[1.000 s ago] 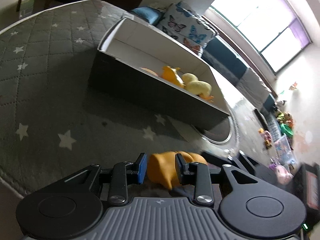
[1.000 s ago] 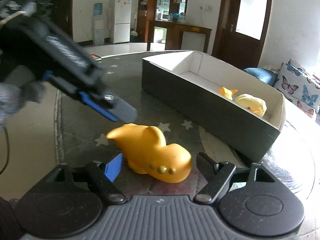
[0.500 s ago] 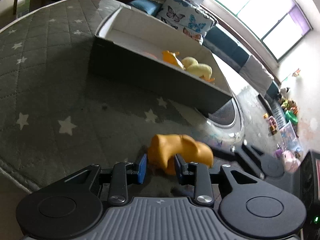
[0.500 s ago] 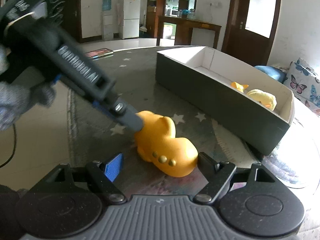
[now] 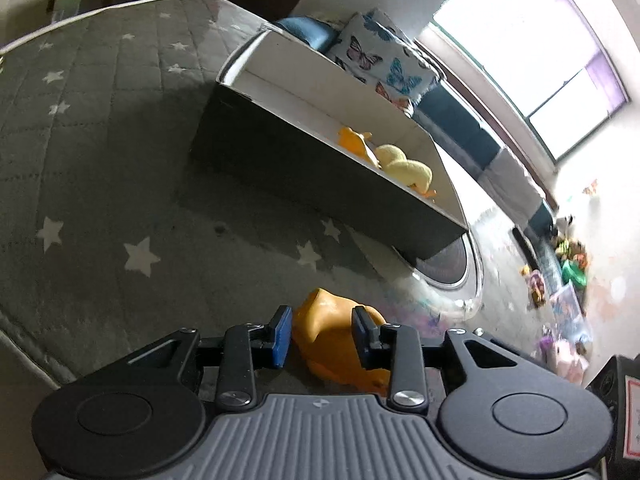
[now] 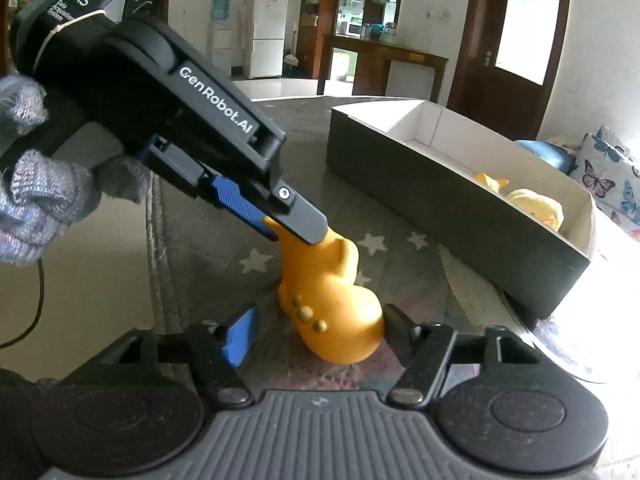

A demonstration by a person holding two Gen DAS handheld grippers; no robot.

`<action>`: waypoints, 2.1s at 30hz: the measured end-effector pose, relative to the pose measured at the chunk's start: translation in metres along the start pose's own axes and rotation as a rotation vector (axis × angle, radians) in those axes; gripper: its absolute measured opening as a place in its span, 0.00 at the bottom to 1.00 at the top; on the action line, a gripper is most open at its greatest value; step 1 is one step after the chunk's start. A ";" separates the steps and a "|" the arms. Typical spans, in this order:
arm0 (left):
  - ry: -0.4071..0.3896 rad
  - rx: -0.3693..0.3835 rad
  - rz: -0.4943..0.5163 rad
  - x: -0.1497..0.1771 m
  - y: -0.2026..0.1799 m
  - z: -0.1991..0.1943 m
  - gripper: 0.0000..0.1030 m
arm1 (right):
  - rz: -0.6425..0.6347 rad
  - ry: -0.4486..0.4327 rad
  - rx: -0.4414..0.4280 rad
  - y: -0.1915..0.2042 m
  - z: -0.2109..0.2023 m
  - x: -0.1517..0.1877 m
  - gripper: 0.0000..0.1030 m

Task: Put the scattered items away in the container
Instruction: 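Close the right tool around the head of the yellow duck, then lift the duck over the box and open the right tool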

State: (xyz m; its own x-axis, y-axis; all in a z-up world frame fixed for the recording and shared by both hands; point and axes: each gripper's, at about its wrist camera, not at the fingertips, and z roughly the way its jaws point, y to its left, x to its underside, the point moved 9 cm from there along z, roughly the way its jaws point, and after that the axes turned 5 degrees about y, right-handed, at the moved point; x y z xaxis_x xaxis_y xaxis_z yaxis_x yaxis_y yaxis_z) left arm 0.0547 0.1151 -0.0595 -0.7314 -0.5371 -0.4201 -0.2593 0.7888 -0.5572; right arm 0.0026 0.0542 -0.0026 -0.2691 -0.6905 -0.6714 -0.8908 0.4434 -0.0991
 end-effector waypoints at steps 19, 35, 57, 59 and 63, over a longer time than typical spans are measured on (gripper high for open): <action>-0.061 0.069 -0.109 -0.016 0.007 0.026 0.42 | 0.103 0.005 0.028 -0.016 0.008 0.005 0.40; -0.149 0.128 -0.009 -0.052 -0.030 -0.010 0.38 | 0.118 -0.141 0.081 -0.030 -0.026 -0.031 0.39; -0.139 0.057 -0.002 -0.174 -0.033 0.073 0.38 | 0.202 -0.063 0.056 -0.147 0.063 -0.100 0.39; -0.128 0.058 0.001 -0.172 -0.030 0.077 0.36 | 0.218 -0.056 0.054 -0.148 0.066 -0.097 0.41; -0.129 0.047 0.018 -0.169 -0.032 0.078 0.36 | 0.220 -0.059 0.075 -0.147 0.065 -0.092 0.44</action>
State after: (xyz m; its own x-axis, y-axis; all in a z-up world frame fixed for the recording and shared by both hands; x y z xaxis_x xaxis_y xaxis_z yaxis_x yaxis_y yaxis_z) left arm 0.2358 0.1577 -0.0260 -0.6477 -0.5593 -0.5175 -0.2148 0.7856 -0.5802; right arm 0.1821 0.0893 0.0263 -0.4297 -0.5388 -0.7246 -0.7829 0.6222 0.0016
